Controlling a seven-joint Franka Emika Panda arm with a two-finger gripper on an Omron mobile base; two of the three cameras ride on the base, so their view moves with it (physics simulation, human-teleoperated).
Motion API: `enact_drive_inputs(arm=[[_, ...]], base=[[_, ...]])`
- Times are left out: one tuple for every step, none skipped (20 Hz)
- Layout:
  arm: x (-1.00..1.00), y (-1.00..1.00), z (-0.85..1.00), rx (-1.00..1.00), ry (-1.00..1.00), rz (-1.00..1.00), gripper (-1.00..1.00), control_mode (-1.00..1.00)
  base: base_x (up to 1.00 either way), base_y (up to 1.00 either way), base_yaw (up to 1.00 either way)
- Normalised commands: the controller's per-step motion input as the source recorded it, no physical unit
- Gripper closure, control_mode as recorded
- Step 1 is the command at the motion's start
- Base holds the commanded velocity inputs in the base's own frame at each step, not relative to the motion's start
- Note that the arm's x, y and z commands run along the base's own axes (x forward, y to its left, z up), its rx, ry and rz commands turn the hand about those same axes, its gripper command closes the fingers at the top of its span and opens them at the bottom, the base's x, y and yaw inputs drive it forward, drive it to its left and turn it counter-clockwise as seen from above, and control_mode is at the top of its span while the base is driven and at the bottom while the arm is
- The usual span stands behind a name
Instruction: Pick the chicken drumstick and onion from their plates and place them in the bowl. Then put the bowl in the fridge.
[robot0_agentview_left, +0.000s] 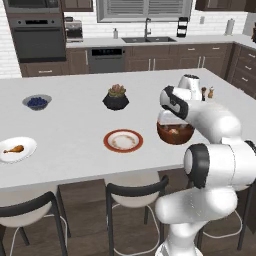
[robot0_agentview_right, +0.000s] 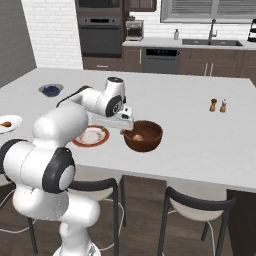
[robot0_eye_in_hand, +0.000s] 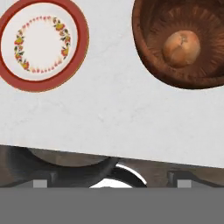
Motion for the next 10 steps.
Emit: enact_drive_inputs(arm=[[-0.82,0.76,0.21,-0.02,-0.08,0.0,-1.0,-1.0],[-0.69,0.71,0.32,-0.11,-0.14,0.0,-1.0,-1.0],[-0.54,0.75,0.27,-0.1,-0.06,0.0,-1.0,-1.0],[-0.51,0.74,0.31,-0.09,-0.04,0.0,-1.0,-1.0],[-0.51,0.83,0.44,-0.13,-0.03,0.0,-1.0,-1.0],[-0.52,0.89,0.44,-0.15,-0.03,0.0,-1.0,-1.0],[-0.58,0.69,0.38,-0.13,-0.03,0.0,-1.0,-1.0],[-0.69,0.51,0.36,-0.11,-0.05,0.0,-1.0,-1.0],[-0.75,0.39,0.3,-0.11,-0.07,0.0,-1.0,-1.0],[-0.82,0.3,0.24,-0.1,-0.09,0.0,-1.0,-1.0]], base=[[0.0,0.0,0.0],[0.0,0.0,0.0],[0.0,0.0,0.0],[0.0,0.0,0.0],[0.0,0.0,0.0],[0.0,0.0,0.0],[0.0,0.0,0.0],[0.0,0.0,0.0],[0.0,0.0,0.0],[0.0,0.0,0.0]])
